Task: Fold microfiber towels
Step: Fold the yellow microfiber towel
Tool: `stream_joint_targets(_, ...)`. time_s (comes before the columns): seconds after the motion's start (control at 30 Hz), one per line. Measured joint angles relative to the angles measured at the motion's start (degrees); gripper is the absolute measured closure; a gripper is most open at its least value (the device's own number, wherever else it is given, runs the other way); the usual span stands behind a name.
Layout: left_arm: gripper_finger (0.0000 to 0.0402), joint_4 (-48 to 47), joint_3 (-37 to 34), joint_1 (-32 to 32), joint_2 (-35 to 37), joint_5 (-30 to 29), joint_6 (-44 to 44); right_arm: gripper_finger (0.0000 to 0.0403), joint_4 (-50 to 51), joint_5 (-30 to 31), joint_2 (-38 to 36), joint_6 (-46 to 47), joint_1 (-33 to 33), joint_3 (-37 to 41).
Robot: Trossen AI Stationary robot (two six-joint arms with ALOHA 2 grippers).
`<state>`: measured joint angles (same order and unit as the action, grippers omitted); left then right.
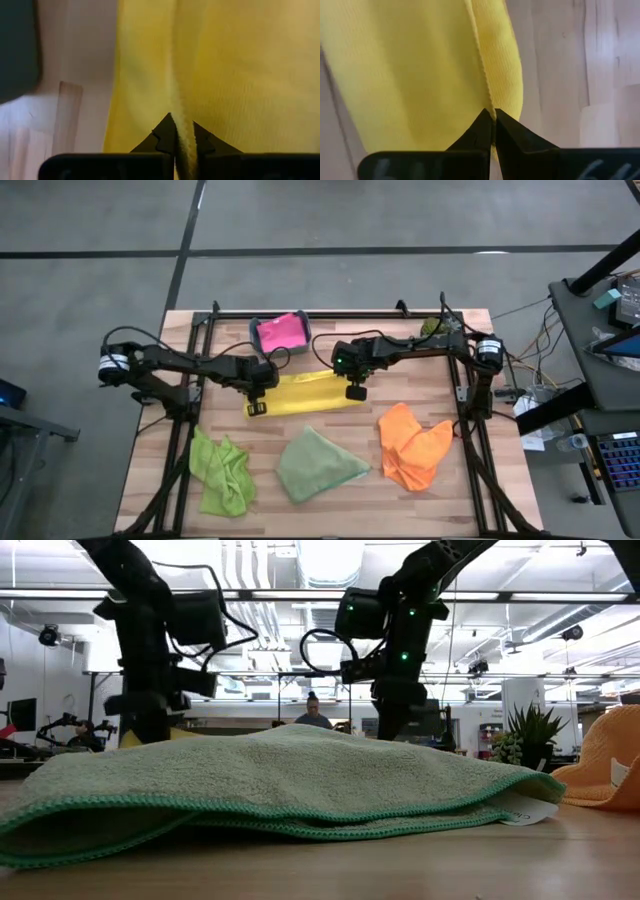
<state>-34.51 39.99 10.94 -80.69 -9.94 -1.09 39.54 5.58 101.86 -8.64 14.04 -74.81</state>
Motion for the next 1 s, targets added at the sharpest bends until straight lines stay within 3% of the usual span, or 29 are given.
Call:
stream_joint_targets(0.2, 0.0397, 1.9, 0.0, 0.7, -3.7, -0.2, 0.0, 0.0394, -0.5, 0.5, 1.2, 0.1, 0.1, -0.9)
stream_joint_targets(0.33, 0.0367, 1.9, 0.2, 0.7, -4.3, -0.9, -0.1, 0.0386, -0.6, 0.5, 1.3, 1.5, 0.4, -0.9)
stream_joint_targets(0.5, 0.031, 0.9, 0.3, 0.8, -3.9, -1.6, -0.6, 0.0349, -0.9, 0.7, 1.3, 1.9, 0.8, -0.9)
stream_joint_targets(0.7, 0.0252, -4.5, 0.3, 0.7, -2.0, -6.9, -1.5, 0.0297, -0.4, 3.0, 0.8, 2.4, 1.8, -0.9)
stream_joint_targets(1.0, 0.0221, -6.0, 0.6, 0.7, 2.1, -8.0, -1.5, 0.0269, 0.0, 3.6, -1.8, 3.6, 3.2, -0.9)
